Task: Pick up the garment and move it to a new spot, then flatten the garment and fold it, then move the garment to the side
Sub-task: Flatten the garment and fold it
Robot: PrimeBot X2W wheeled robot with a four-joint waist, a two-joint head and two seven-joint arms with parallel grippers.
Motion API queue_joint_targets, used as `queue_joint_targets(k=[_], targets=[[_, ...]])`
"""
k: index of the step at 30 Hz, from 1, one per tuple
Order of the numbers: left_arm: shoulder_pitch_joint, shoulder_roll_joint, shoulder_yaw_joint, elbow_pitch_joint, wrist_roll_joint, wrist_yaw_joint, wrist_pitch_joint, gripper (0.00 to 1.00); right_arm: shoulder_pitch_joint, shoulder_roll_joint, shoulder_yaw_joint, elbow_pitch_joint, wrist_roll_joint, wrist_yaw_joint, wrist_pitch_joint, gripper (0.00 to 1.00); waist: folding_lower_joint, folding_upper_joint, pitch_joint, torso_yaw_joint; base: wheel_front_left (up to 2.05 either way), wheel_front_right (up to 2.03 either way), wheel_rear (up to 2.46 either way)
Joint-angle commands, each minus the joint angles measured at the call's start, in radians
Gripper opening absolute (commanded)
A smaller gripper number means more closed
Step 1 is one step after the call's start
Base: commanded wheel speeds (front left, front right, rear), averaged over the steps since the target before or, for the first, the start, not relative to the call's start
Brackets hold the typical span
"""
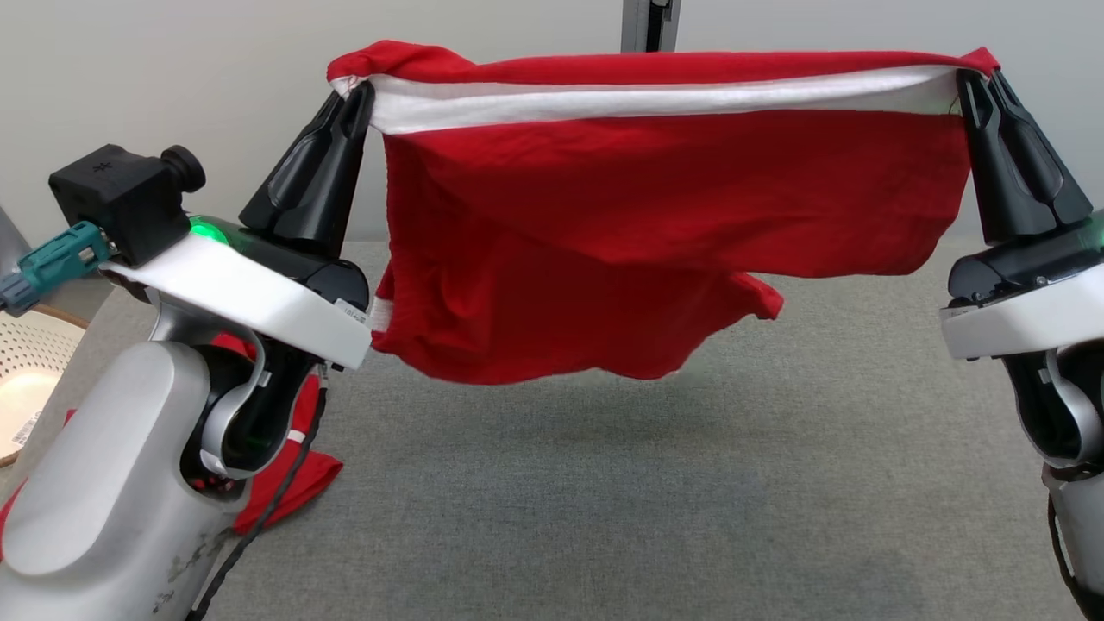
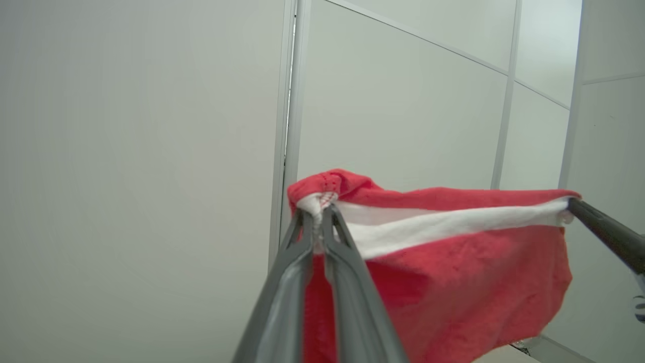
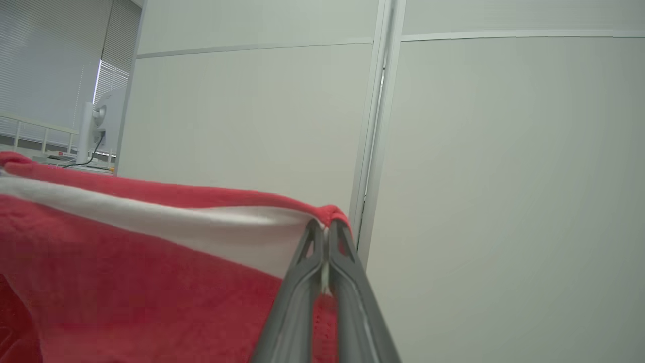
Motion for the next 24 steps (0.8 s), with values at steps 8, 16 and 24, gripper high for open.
queue_joint_targets(k=[8,16,24], targets=[[-0.035,0.028,0.036,-0.049,-0.04,0.042,0.068,0.0,-0.024,-0.007,-0.026,-0.01,-0.003,0.0,0.058,0.0,0.0,-0.0001,0.072,-0.022,0.0,0.0,0.0],[-0.283,-0.002,0.051,0.09,-0.046,0.014,0.131,0.0,-0.317,-0.03,0.034,0.098,0.009,0.0,0.105,0.0,0.0,-0.0001,0.306,-0.051,0.0,0.0,0.0],[-0.622,-0.067,0.092,0.419,-0.036,-0.066,0.06,0.0,-0.754,0.022,0.157,0.44,-0.064,0.0,-0.022,0.0,0.0,-0.0001,0.468,-0.11,0.0,0.0,0.0]])
